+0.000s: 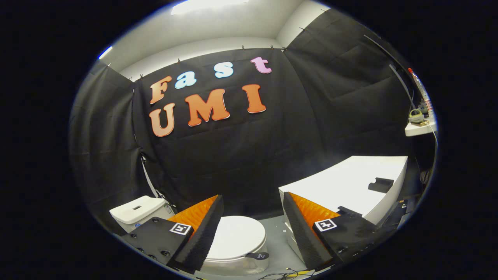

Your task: Open the toilet lid.

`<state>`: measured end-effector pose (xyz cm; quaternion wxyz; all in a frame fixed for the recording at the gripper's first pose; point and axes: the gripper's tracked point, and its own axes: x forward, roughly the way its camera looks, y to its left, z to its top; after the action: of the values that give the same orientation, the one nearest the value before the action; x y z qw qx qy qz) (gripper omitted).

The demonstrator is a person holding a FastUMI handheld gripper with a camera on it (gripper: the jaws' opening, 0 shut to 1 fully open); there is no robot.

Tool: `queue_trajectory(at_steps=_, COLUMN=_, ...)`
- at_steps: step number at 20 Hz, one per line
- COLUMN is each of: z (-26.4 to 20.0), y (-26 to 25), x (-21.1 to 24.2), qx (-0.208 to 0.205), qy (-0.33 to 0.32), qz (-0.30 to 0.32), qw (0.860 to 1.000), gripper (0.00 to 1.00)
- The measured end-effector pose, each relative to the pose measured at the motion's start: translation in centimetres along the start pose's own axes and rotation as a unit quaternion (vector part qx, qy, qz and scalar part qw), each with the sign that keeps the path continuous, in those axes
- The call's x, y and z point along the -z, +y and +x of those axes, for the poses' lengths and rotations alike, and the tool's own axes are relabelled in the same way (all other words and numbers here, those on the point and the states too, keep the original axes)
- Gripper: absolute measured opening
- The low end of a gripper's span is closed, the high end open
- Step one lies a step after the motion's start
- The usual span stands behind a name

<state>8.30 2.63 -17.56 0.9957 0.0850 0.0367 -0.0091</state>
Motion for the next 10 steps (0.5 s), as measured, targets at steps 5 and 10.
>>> queue_trajectory(at_steps=5, z=2.4, y=-1.7, x=7.1, qx=0.031, qy=0.031, qz=0.037, qw=0.998, gripper=0.98)
queue_trajectory(at_steps=10, z=3.9, y=-3.0, x=13.0, qx=0.061, qy=0.055, qz=0.072, qw=0.994, gripper=0.99)
